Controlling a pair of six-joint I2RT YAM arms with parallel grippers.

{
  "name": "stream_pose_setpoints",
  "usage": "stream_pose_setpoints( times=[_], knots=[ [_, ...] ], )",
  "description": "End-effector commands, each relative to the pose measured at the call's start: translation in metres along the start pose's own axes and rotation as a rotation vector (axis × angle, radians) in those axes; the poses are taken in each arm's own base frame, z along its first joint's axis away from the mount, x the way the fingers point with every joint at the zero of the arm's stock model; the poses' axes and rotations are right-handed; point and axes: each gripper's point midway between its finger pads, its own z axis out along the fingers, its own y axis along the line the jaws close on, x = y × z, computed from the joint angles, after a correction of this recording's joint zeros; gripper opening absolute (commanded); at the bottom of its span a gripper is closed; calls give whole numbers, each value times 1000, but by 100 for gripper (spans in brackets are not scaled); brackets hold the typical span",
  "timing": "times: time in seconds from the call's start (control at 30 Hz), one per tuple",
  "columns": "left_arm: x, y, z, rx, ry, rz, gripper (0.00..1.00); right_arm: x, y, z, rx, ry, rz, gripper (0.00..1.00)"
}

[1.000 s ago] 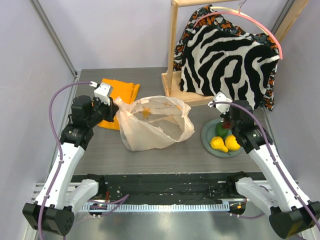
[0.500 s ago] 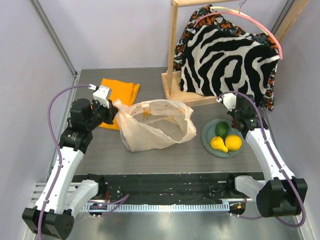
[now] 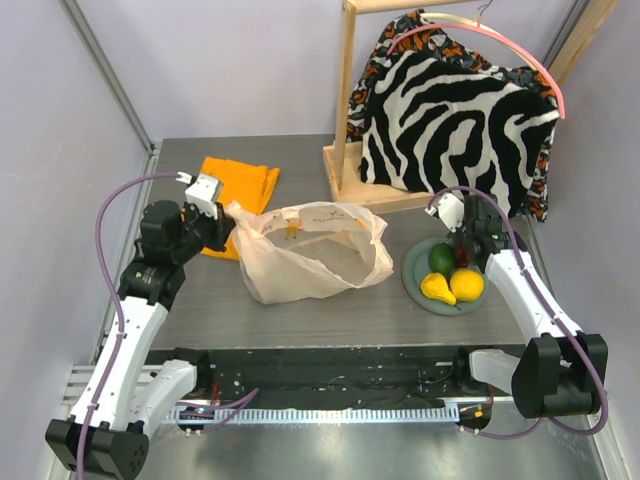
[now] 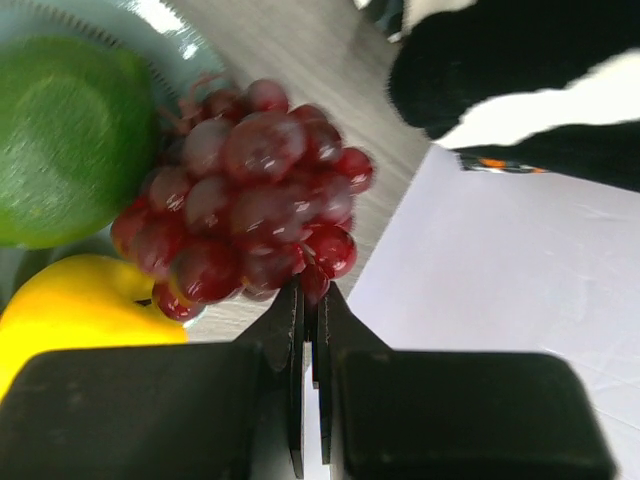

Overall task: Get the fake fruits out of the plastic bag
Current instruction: Place the fake fruit on the plate.

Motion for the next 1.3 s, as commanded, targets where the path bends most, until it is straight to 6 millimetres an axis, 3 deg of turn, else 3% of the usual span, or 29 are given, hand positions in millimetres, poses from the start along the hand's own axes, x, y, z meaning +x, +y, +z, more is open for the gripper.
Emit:
stream_pose_setpoints(
  times=[0.0,0.2,0.33,0.47,0.63,0.73,0.77,0.83,0.87,0.93,1.13,1.2,1.23,1.27],
  knots=[
    [-8,1,-1,-7,-37,-4,0,4,10,1,-53,26,4,1],
    [-10,1,0,1,-43,-2,0,22,40,-6,-198,90,-21,1],
    [-10,1,2,4,-43,0,0,23,45,-16,-227,83,-1,2],
    [-10,0,3,10,-43,-3,0,24,45,-19,-230,86,12,28],
    [-9,-1,5,18,-42,-7,0,15,38,-21,-229,74,34,52],
    [-9,-2,5,21,-44,-4,0,4,29,-34,-256,67,57,65],
    [-10,-1,4,19,-45,-4,0,-11,16,-44,-254,20,77,67],
    [-10,-2,3,19,-45,0,0,-20,19,-61,-329,-5,94,73],
    [-8,-2,3,21,-41,1,0,-43,16,-76,-379,-104,111,77],
    [-7,-2,3,21,-41,2,0,-58,19,-92,-448,-170,121,99],
    [-11,-8,-7,50,-21,36,2,-162,18,-161,-690,-596,246,100],
    [-9,-13,-12,72,6,56,4,-200,15,-194,-761,-727,263,100],
    [-6,-14,-16,78,22,62,4,-220,33,-214,-835,-781,218,100],
    [-4,-15,-18,85,26,81,4,-233,38,-229,-862,-818,214,100]
  ],
)
